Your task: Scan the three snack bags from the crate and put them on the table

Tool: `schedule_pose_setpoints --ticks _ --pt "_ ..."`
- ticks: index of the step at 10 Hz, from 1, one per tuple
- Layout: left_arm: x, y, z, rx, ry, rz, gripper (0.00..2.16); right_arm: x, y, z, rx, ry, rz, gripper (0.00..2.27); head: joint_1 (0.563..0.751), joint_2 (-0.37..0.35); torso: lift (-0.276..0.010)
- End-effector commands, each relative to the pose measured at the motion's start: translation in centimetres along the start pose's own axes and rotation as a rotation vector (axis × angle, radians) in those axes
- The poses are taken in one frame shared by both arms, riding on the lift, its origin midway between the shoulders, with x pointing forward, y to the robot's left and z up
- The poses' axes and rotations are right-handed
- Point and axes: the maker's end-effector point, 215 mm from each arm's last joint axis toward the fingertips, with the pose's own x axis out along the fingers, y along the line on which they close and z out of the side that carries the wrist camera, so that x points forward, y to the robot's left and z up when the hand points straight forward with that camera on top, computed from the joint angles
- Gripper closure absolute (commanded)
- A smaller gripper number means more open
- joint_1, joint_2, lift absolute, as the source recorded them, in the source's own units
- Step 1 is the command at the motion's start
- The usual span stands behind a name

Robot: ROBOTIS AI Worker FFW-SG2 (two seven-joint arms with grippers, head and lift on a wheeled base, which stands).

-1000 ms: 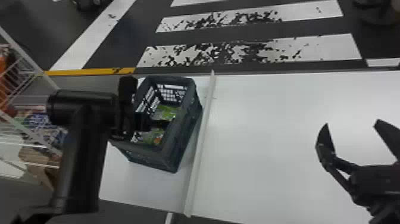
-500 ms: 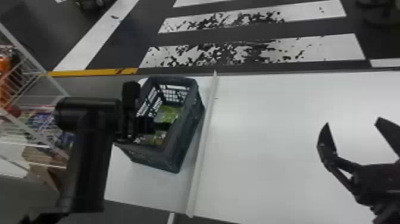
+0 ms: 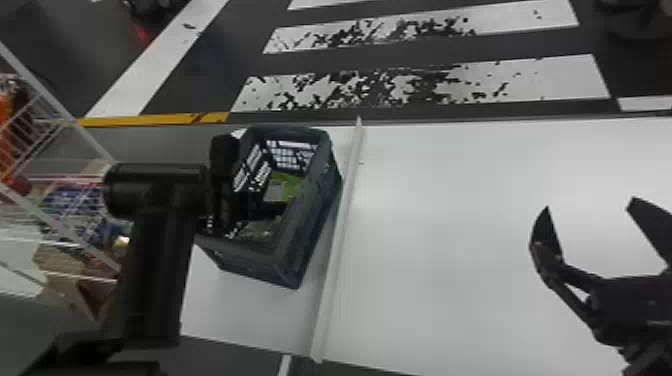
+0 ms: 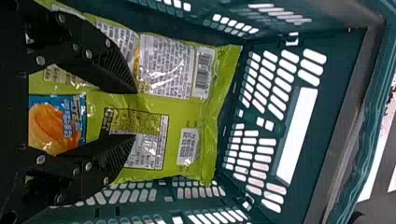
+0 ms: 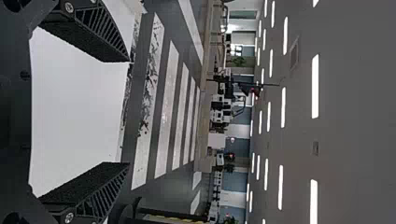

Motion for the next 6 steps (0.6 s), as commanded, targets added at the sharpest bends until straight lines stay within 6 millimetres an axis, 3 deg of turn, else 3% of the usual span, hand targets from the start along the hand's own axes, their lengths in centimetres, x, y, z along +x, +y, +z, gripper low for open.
schedule_pose_setpoints --ticks 1,4,6 --pt "-0.2 0.1 0.1 -0.016 -0.004 -0.012 1.71 -0.1 0.6 0.1 0.009 -0.004 0.007 0.09 0.695 0.272 -0.094" --pt "-1.1 0.5 -0.7 -0.058 -0.001 -0.031 1.92 -0.7 0.6 0.7 0.025 -0.027 -0.004 0.09 0.695 0.281 -0.094" --pt "-2.7 2.2 -0.8 -0.069 -0.057 0.023 1.97 -1.2 0.7 1.3 0.036 -0.047 -0.004 0.09 0.695 0.294 -0.094"
